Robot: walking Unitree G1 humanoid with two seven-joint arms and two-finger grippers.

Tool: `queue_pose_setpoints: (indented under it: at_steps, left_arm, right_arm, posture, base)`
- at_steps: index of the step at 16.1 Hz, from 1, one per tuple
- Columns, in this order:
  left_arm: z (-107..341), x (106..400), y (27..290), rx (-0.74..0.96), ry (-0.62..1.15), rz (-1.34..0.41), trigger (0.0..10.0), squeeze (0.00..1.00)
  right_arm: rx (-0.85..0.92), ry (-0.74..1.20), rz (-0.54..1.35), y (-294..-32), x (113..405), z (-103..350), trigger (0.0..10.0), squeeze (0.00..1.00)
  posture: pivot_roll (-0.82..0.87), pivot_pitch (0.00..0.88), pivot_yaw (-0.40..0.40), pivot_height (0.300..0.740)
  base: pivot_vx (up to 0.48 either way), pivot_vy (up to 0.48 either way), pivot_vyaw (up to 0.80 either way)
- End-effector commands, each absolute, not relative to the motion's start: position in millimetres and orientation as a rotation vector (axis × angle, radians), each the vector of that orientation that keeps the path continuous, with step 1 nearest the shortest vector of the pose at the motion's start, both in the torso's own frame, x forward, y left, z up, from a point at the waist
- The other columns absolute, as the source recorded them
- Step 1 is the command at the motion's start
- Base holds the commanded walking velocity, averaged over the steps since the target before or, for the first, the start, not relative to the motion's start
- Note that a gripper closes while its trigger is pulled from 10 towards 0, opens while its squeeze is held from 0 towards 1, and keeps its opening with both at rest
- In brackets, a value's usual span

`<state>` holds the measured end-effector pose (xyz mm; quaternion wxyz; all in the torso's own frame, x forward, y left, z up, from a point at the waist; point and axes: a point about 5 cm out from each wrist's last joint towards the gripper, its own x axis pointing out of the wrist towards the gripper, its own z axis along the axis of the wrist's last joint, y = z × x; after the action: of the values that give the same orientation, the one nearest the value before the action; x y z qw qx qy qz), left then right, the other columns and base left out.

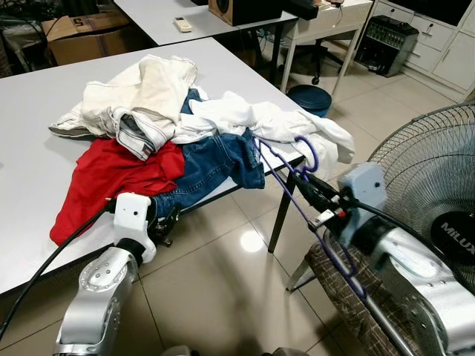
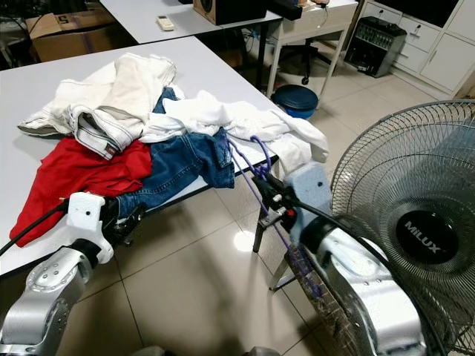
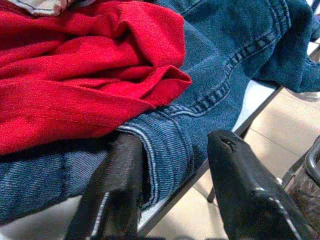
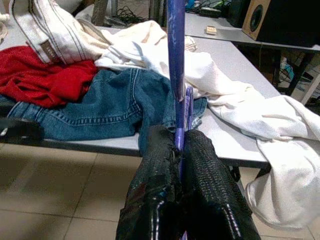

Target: Hang hanger

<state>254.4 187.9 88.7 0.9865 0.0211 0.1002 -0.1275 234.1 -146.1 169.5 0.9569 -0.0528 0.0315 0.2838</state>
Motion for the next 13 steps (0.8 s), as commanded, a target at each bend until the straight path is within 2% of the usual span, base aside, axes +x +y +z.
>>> queue_pose_setpoints:
  at_steps: [1, 5, 9, 11, 13]
  left_arm:
    - [88.2, 255.6, 185.8, 0.038, 0.201, -0.264, 0.0, 0.0]
    - [94.0, 253.4, 181.6, 0.01, 0.184, -0.332, 0.0, 0.0]
    - [99.3, 257.7, 198.5, 0.038, 0.172, -0.286, 0.0, 0.0]
    - [99.0, 256.8, 214.9, 0.059, 0.186, -0.251, 0.0, 0.0]
    - [101.1, 254.5, 218.7, 0.045, 0.205, -0.216, 0.0, 0.0]
  right_arm:
    - [-0.106, 0.029, 0.593, -146.5, 231.7, 177.3, 10.0, 0.0]
    - [-0.075, -0.062, 0.621, -152.8, 224.9, 197.4, 10.0, 0.0]
    - [-0.097, -0.004, 0.712, -130.7, 237.4, 182.2, 10.0, 0.0]
    - [-0.062, 0.009, 0.758, -111.8, 242.1, 172.6, 10.0, 0.0]
    - [-0.046, 0.032, 0.758, -106.1, 244.7, 168.4, 10.0, 0.0]
  posture:
    - [-0.17, 0.019, -0.012, 0.74]
    - [-0.17, 0.053, 0.016, 0.74]
    - [-0.12, 0.027, 0.011, 0.74]
    - [-0.11, 0.05, 0.03, 0.74]
    - [-0.1, 0.048, 0.025, 0.74]
  base:
    - [0.0, 0.0, 0.0]
    - [0.0, 0.0, 0.0]
    - [0.0, 0.0, 0.0]
    - [0.0, 0.0, 0.0]
    - [0.0, 0.0, 0.0]
